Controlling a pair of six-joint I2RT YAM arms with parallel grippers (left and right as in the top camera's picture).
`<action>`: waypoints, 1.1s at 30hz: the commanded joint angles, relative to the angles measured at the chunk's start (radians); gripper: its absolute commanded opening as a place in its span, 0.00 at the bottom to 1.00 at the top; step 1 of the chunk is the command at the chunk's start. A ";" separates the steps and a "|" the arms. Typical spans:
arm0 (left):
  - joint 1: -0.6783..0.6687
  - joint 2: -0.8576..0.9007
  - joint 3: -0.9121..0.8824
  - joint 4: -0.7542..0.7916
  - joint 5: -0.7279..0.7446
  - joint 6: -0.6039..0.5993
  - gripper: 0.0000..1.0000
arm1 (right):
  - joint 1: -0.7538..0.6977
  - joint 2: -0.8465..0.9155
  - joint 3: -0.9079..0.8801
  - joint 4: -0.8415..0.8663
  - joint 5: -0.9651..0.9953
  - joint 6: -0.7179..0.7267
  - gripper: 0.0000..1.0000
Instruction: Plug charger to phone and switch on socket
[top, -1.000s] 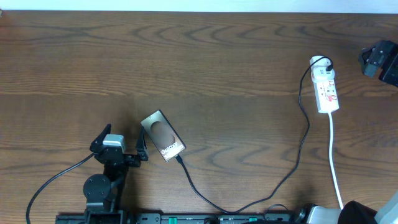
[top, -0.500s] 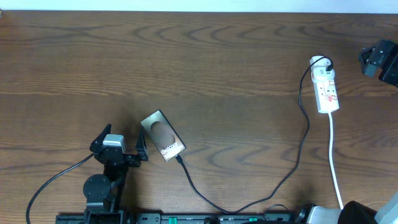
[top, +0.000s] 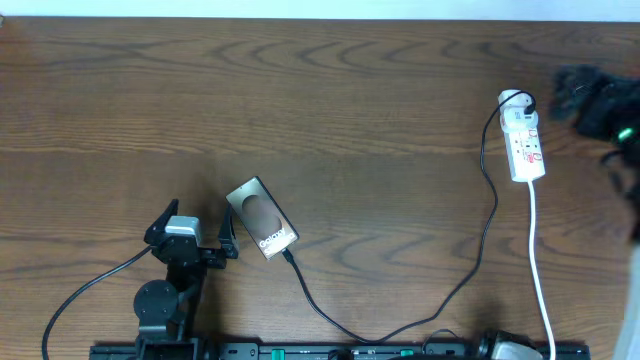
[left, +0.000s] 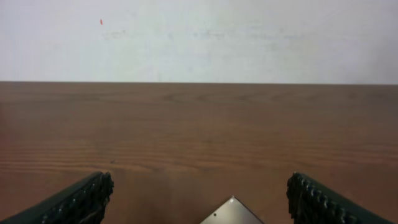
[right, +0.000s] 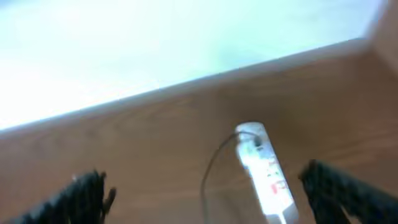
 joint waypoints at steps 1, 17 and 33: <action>-0.002 -0.007 -0.010 -0.045 0.011 0.013 0.92 | 0.097 -0.182 -0.334 0.280 0.029 0.017 0.99; -0.002 -0.007 -0.010 -0.045 0.011 0.013 0.92 | 0.239 -0.830 -1.520 1.121 0.172 0.016 0.99; -0.002 -0.007 -0.010 -0.045 0.011 0.013 0.92 | 0.243 -1.213 -1.596 0.822 0.193 -0.230 0.99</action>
